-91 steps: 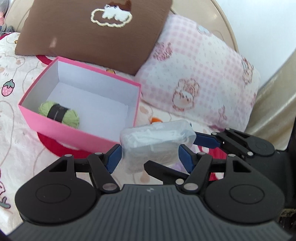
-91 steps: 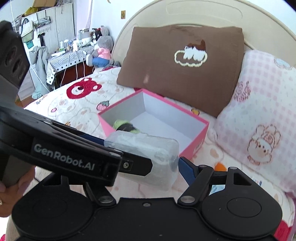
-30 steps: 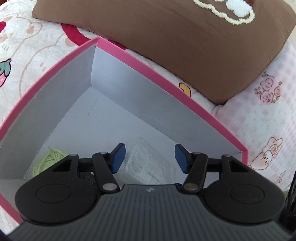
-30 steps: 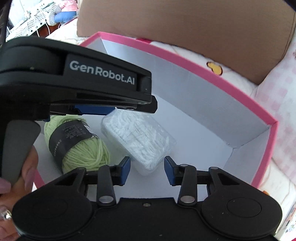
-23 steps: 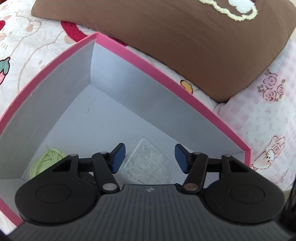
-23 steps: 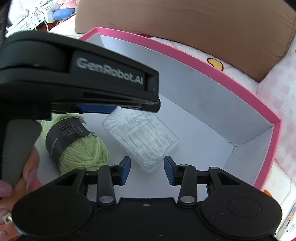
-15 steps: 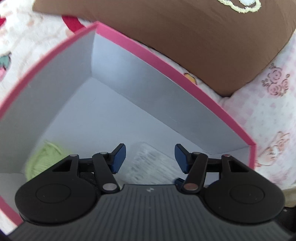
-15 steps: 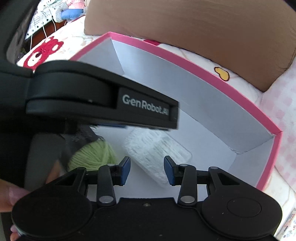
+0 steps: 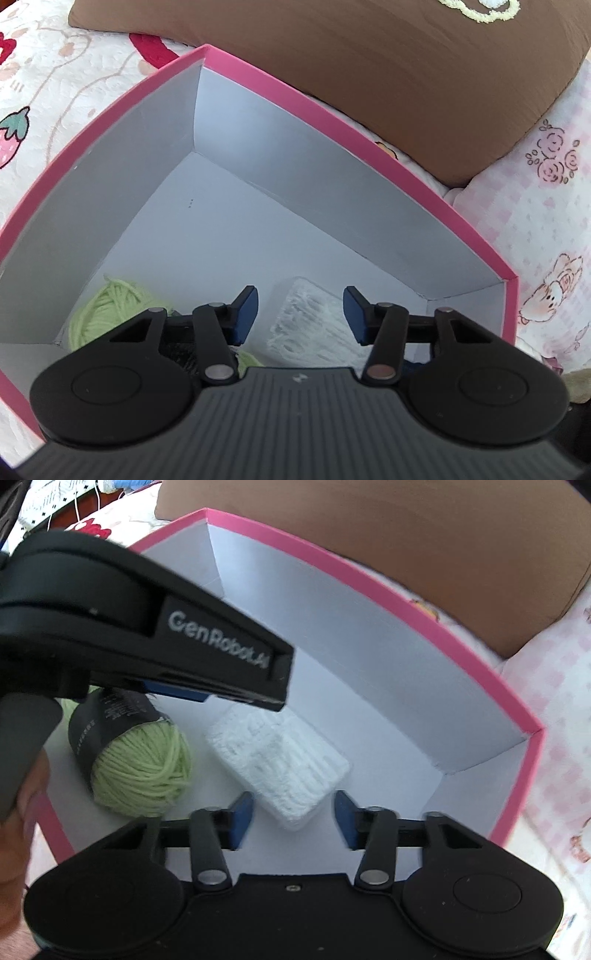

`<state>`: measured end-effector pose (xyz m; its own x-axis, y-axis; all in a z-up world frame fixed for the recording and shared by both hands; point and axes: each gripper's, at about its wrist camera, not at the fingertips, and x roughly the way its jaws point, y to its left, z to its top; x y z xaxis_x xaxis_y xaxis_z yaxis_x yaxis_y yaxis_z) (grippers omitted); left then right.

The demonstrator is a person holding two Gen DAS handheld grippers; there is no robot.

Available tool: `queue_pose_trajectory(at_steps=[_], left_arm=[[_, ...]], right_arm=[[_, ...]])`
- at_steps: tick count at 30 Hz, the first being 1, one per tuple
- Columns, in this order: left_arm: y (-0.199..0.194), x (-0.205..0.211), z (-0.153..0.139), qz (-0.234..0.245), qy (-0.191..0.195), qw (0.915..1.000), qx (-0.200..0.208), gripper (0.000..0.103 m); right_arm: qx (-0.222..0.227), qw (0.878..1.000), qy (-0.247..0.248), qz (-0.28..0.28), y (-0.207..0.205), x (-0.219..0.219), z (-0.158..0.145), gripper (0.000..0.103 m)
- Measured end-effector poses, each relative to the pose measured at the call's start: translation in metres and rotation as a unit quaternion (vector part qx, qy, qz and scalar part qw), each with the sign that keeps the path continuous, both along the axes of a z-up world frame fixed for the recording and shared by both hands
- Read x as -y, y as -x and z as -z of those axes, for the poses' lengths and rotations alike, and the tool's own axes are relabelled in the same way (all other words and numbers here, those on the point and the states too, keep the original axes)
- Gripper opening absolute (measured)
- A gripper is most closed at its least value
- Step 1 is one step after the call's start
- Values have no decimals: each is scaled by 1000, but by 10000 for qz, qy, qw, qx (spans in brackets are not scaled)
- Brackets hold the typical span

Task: Organize objects
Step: 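Lower the cotton-swab box into the pink box beside the yarn and open the left tool, then raise the left tool out of the pink box and back away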

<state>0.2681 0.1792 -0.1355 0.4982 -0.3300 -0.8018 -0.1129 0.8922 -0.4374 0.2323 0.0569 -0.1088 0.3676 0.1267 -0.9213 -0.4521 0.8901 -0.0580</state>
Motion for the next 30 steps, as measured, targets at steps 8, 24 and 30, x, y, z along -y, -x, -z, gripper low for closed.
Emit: queue_pose_trajectory(at_steps=[8,24,30], left_arm=[[1,-5,0,-10,84,10000,-22,50],[57,-5,-46,-51,-32,9995,318,55],[77,13,-81,216,-268,9983,473,60]], right_arm=[[19,9995,-315,-3,-1,-5,-1,47],[840,9916,-987,-6,33,45,-63,56],[871,9881,-1265,18,60,72,-92,57]])
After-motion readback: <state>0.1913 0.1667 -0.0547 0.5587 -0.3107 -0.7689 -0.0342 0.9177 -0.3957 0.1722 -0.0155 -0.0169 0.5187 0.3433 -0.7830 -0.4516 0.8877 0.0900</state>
